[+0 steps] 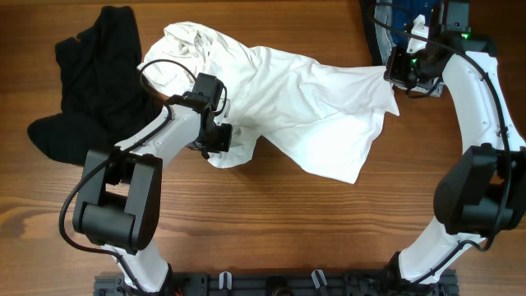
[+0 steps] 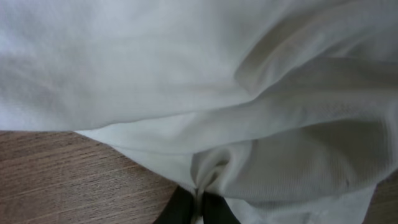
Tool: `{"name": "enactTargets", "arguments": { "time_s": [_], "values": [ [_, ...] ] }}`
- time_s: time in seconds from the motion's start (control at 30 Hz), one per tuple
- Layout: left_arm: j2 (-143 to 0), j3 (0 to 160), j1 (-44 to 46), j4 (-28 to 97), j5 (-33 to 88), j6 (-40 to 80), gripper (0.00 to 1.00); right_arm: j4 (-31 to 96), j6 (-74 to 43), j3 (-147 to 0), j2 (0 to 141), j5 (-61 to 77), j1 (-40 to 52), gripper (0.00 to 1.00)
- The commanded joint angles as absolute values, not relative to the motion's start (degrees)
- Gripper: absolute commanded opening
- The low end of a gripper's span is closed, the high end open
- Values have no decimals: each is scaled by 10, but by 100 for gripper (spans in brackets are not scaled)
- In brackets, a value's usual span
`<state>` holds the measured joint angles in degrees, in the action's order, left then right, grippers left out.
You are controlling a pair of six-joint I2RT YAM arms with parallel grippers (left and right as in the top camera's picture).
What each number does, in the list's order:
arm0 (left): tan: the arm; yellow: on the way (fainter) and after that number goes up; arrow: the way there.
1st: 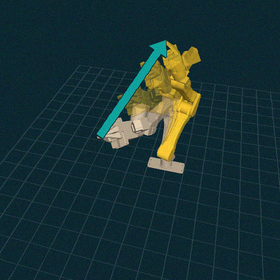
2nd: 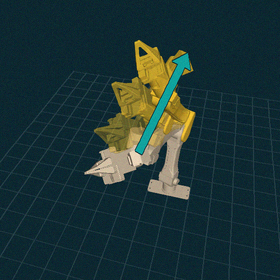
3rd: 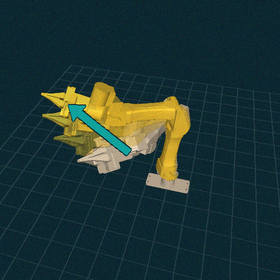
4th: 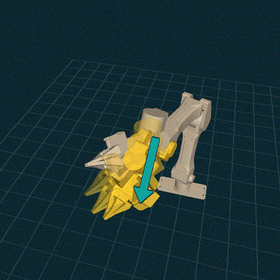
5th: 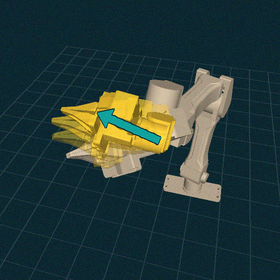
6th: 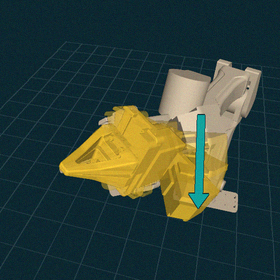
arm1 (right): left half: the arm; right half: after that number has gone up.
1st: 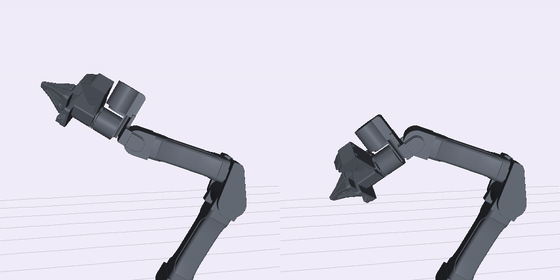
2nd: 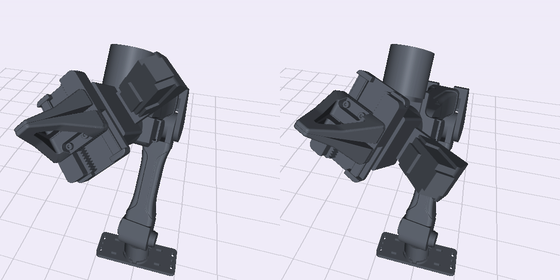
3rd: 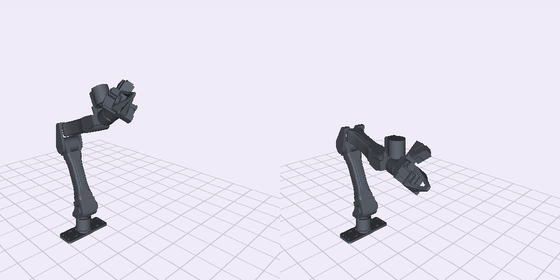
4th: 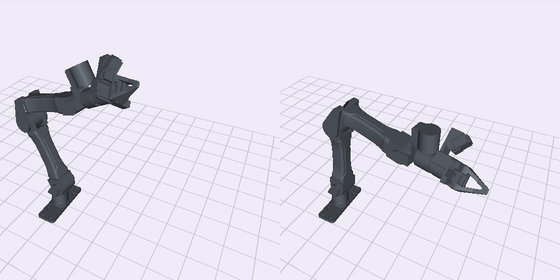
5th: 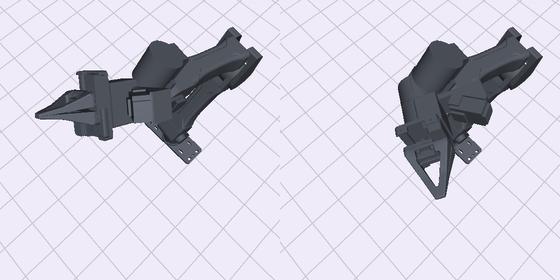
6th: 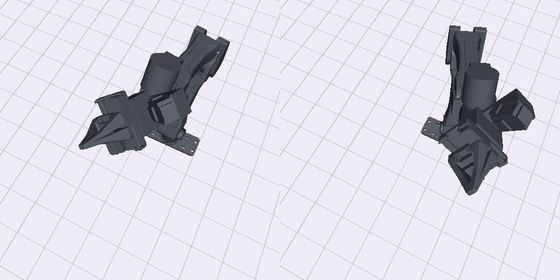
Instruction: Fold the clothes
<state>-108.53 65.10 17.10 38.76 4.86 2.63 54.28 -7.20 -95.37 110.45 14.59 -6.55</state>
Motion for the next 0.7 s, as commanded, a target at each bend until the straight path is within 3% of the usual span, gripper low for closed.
{"name": "enactTargets", "arguments": {
  "time_s": [0.0, 0.2, 0.37, 0.67],
  "values": [
    [-1102, 657, 173, 414, 66, 47, 4, 540, -77, -959, 1096, 155, -66, 4],
    [-999, 837, 146, 527, 66, 65, 4, 559, -74, -973, 1049, 155, -66, 4],
    [-924, 1009, 125, 550, 61, 65, 4, 572, -74, -975, 991, 150, -66, 4],
    [-835, 1120, 105, 550, -67, 64, 4, 611, -65, -1028, 904, 151, -96, 4]
  ]
}}
